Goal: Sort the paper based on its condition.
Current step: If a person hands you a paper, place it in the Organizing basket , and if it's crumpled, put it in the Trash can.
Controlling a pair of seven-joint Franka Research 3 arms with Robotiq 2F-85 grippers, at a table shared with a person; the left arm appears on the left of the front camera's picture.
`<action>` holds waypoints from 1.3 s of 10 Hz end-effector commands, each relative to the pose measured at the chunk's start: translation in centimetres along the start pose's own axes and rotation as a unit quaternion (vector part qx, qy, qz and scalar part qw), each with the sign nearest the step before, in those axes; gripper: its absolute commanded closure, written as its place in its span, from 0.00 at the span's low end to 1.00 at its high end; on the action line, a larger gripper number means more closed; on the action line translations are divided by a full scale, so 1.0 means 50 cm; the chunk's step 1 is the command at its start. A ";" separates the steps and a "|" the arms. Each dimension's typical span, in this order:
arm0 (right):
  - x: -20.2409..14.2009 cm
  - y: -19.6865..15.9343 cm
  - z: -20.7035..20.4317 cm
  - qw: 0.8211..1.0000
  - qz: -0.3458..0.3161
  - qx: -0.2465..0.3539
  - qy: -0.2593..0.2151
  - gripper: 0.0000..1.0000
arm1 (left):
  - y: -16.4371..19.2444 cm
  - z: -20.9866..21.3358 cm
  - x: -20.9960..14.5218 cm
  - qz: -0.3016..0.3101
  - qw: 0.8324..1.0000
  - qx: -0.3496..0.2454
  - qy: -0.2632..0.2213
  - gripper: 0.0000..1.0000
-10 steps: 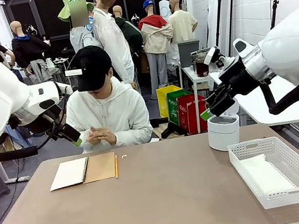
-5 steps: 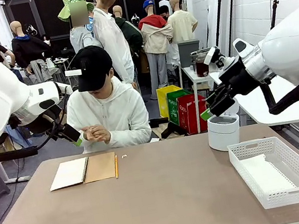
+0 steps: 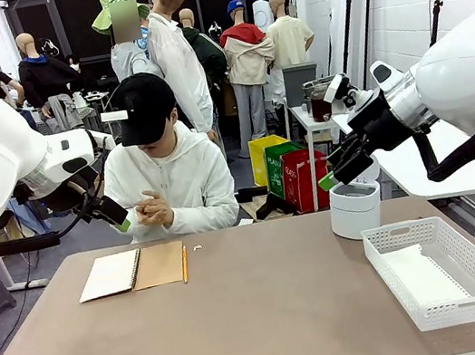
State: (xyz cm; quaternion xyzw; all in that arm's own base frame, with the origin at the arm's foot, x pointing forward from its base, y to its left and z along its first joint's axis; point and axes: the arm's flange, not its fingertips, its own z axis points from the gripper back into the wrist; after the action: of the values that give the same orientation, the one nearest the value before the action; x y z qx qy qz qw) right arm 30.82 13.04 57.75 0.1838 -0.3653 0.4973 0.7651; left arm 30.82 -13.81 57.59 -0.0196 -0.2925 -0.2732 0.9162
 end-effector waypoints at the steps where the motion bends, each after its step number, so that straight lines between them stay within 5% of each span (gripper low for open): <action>1: 0.000 0.000 -0.001 1.000 0.004 0.001 0.001 0.00 | 0.001 0.000 -0.001 0.000 1.000 -0.001 0.000 0.00; 13: 0.000 0.000 -0.001 1.000 0.004 0.001 0.001 0.00 | 0.001 0.000 -0.001 0.000 1.000 -0.001 0.000 0.00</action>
State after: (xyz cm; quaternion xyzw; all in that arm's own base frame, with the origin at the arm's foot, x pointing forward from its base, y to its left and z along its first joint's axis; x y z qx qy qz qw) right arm 30.82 13.04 57.75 0.1838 -0.3653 0.4973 0.7652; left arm 30.82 -13.81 57.58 -0.0196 -0.2925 -0.2732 0.9162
